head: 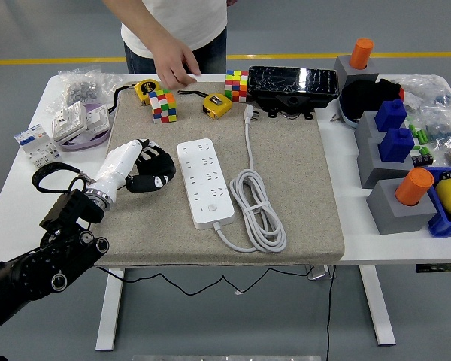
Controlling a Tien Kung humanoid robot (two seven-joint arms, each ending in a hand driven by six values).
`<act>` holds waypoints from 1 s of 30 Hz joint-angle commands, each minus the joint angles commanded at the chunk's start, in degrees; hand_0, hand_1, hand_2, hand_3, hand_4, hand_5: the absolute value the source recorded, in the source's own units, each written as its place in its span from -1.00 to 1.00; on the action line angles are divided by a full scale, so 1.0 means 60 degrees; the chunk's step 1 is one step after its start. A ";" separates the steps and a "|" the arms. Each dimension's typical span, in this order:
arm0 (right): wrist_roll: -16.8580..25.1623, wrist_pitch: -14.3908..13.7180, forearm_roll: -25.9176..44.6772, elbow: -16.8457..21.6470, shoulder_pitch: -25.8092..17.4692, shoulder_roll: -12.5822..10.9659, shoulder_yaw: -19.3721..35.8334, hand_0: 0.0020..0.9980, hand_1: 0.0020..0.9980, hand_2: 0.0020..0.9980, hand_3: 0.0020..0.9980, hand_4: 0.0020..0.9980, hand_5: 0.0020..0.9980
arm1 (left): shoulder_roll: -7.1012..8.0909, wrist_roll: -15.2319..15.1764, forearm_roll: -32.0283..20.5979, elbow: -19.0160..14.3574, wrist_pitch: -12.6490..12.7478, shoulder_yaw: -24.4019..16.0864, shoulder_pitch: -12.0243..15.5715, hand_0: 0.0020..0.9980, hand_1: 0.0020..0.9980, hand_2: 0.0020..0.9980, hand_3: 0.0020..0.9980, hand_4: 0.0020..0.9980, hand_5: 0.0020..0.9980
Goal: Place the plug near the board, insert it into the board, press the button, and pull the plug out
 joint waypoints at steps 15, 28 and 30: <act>-0.0008 0.0005 -0.0015 -0.0003 -0.0007 -0.0005 0.0017 0.10 0.30 0.34 0.14 0.84 -0.14 | 0.0107 0.0563 0.0454 -0.0286 -0.0554 -0.0423 0.0130 0.35 0.53 0.49 0.59 1.00 -0.58; -0.0006 0.0007 -0.0037 -0.0004 -0.0003 0.0006 0.0002 0.10 0.30 0.34 0.14 0.84 -0.14 | 0.0187 -0.1133 -0.1980 -0.1727 0.0420 -0.1750 0.0831 0.24 0.39 0.39 0.54 1.00 -0.46; -0.0008 0.0010 -0.0043 -0.0006 0.0012 0.0008 -0.0004 0.10 0.30 0.34 0.14 0.84 -0.15 | 0.0169 -0.1421 -0.2458 -0.1859 0.0576 -0.1973 0.0931 0.17 0.35 0.24 0.45 0.87 -0.48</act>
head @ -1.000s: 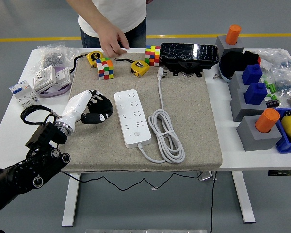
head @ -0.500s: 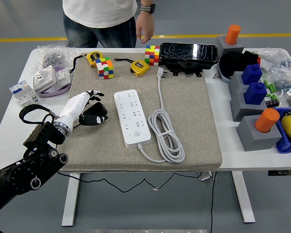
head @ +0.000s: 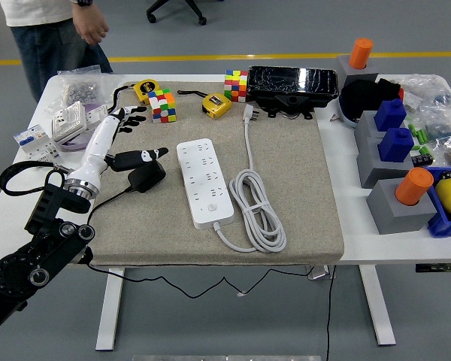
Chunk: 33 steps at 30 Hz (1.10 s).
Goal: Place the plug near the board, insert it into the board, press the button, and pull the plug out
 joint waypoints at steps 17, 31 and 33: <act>-0.0009 0.0004 -0.0016 -0.0010 0.0157 0.0015 0.0058 0.10 0.30 0.34 0.14 0.83 -0.15 | 0.0042 0.0009 -0.1669 0.0177 -0.0306 -0.0550 0.0152 0.13 0.27 0.09 0.19 0.56 -0.44; -0.0002 -0.0003 -0.0077 0.0070 0.0326 -0.0023 0.0112 0.09 0.30 0.34 0.14 0.83 -0.14 | 0.0147 -0.0002 -0.1581 0.0053 -0.0314 -0.1100 0.0170 0.11 0.27 0.09 0.18 0.54 -0.43; -0.0003 0.0001 -0.0082 0.0072 0.0337 -0.0024 0.0112 0.09 0.30 0.34 0.14 0.83 -0.14 | 0.0150 -0.0003 -0.1573 0.0035 -0.0312 -0.1152 0.0167 0.11 0.27 0.09 0.18 0.54 -0.43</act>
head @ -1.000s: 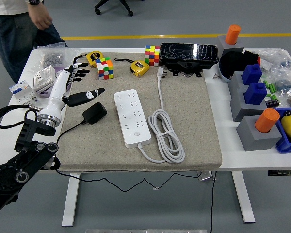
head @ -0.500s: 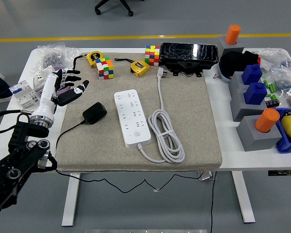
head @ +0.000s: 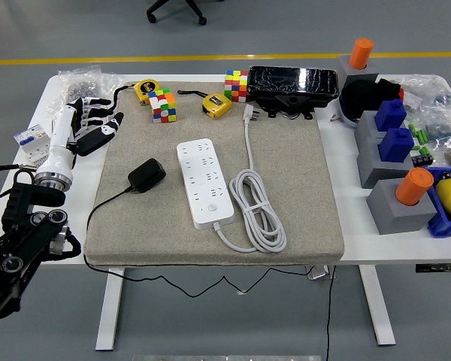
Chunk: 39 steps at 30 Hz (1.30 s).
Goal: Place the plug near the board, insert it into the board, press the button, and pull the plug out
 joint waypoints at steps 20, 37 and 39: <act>-0.0006 0.0006 -0.0018 0.0034 0.0122 -0.0074 -0.0107 0.09 0.30 0.34 0.14 0.83 -0.14 | 0.0090 0.0024 0.0043 -0.0037 -0.0011 -0.0330 -0.0034 0.10 0.26 0.10 0.19 0.54 -0.42; 0.0004 -0.0002 -0.0019 0.0041 0.0067 -0.0026 -0.0072 0.09 0.30 0.34 0.14 0.83 -0.14 | 0.0007 0.0136 0.0064 -0.0083 -0.0011 -0.0484 0.0122 0.10 0.26 0.10 0.19 0.54 -0.41; 0.0001 -0.0007 -0.0027 0.0036 0.0065 -0.0027 -0.0051 0.09 0.30 0.34 0.14 0.83 -0.14 | 0.0007 0.0157 0.0075 -0.0086 -0.0013 -0.0494 0.0122 0.10 0.26 0.10 0.19 0.54 -0.41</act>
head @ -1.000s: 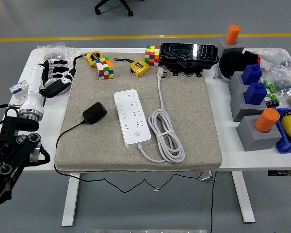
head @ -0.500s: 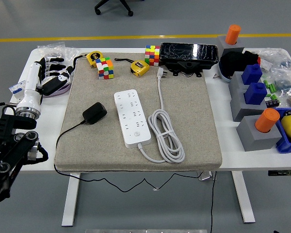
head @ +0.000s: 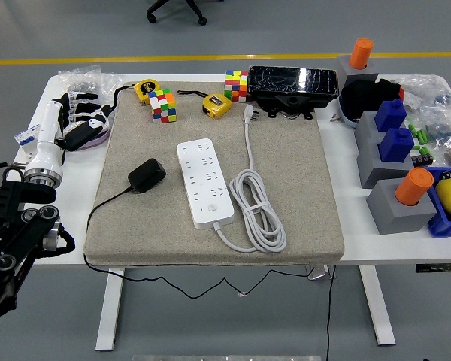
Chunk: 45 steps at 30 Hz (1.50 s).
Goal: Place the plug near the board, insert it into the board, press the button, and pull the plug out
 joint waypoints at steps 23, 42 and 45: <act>-0.0008 0.0008 0.0013 -0.0027 0.0050 0.0007 0.0006 0.10 0.30 0.34 0.14 0.83 -0.14 | -0.0012 0.0103 0.0019 -0.0007 -0.0030 -0.0062 -0.0011 0.11 0.26 0.11 0.20 0.54 -0.40; -0.0005 0.0001 0.0019 -0.0005 0.0060 -0.0025 -0.0058 0.10 0.30 0.34 0.14 0.83 -0.14 | 0.0033 0.0150 0.0013 -0.0053 -0.0068 -0.0052 -0.0035 0.11 0.26 0.11 0.20 0.53 -0.40; -0.0009 0.0002 0.0029 -0.0017 0.0070 -0.0036 -0.0077 0.10 0.30 0.34 0.14 0.83 -0.14 | 0.0036 0.0157 0.0011 -0.0052 -0.0072 -0.0020 -0.0065 0.11 0.26 0.11 0.20 0.53 -0.40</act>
